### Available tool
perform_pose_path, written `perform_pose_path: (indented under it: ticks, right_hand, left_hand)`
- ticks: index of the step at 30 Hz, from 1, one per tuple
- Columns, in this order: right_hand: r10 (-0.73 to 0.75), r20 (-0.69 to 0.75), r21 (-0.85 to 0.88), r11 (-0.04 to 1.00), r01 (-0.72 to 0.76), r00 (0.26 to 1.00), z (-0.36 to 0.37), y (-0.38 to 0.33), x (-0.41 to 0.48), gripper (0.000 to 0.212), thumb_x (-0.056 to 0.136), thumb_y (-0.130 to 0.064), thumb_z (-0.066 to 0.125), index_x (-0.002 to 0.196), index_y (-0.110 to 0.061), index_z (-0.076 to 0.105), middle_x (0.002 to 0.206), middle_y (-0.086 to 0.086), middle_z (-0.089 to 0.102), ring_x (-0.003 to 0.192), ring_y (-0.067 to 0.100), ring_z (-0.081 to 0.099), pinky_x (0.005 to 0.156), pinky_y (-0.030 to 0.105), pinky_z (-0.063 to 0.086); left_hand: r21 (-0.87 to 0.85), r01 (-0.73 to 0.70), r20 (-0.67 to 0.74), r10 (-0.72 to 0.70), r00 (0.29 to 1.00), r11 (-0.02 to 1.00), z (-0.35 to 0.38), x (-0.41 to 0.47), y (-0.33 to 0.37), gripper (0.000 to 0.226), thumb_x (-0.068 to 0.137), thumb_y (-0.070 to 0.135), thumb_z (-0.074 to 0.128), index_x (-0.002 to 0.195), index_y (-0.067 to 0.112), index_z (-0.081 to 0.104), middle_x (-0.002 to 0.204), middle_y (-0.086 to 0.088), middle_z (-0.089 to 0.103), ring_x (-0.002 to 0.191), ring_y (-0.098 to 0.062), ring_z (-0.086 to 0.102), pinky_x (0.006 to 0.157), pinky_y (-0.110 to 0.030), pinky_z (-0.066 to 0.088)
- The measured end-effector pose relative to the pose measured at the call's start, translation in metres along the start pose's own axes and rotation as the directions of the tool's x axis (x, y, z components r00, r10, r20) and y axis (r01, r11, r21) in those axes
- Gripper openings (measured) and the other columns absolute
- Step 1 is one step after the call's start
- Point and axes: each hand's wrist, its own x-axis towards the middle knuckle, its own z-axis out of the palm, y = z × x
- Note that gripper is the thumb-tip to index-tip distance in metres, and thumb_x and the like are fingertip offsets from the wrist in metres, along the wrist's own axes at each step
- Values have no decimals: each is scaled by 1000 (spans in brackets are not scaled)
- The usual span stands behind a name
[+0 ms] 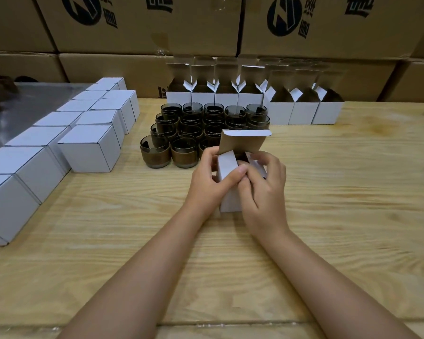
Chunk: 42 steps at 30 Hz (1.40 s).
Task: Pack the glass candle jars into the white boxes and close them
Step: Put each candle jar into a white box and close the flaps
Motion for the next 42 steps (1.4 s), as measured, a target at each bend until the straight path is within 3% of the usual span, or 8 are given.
perform_pose_path:
  ticks: [10,15,23,27,30,33,39,42]
  right_hand:
    - [198,-176,186,969,-165,964,-8,19,11,27,88,-3,55,113,-3,64,115,0,40,92,-16,45,72,1,39]
    - [294,-143,271,930,-248,945,-11,26,13,21,84,1,62,100,-11,69,110,0,46,106,6,48,94,12,38]
    - [420,13,511,777,-367,907,-24,42,26,19,73,-11,51,75,-22,65,108,-2,56,108,5,52,91,18,41]
    - [379,260,601,656,-456,888,-40,56,33,50,60,-9,43,93,-31,74,118,4,57,93,10,53,68,16,45]
    - [369,339,599,625,-501,865,-44,58,35,59,58,-10,43,102,-34,73,126,3,57,102,9,54,76,17,47]
    - [406,342,606,594,-529,848,-43,56,36,60,57,-11,42,106,-30,71,129,5,57,114,14,53,95,32,44]
    - [451,343,620,551,-559,824,-41,55,35,58,59,-12,41,109,-19,71,121,12,55,113,33,49,90,43,41]
    - [459,344,716,436,-545,819,-41,60,36,43,70,-15,47,104,-19,73,96,-1,69,88,19,63,73,29,52]
  left_hand:
    - [-28,39,2,-39,999,999,1,6,-5,48,67,58,56,108,35,49,105,10,62,95,-1,60,79,-21,50]
    - [-204,98,-15,-103,995,974,1,8,-5,48,67,55,46,103,25,57,95,10,65,91,-8,61,77,-29,50]
    - [-266,135,94,-113,989,954,-4,9,-6,47,66,15,36,106,22,58,91,8,63,81,-6,58,65,-24,45]
    - [-279,126,121,-95,988,952,-1,6,-2,46,61,7,35,104,20,47,88,-9,50,76,-24,43,60,-30,35]
    - [-255,103,161,-62,985,962,-1,7,-2,40,60,5,34,96,16,47,92,-6,48,84,-25,40,61,-32,32]
    - [-185,88,211,-48,976,979,-2,9,-3,49,60,8,33,103,18,55,104,1,54,98,-22,49,76,-32,41]
    - [-156,72,253,-31,967,985,-3,12,-8,62,61,10,33,118,21,56,119,6,57,114,-8,52,89,-22,42]
    - [-151,62,251,-23,968,987,-3,13,-11,63,60,8,33,117,22,57,114,15,60,110,-3,53,86,-18,43]
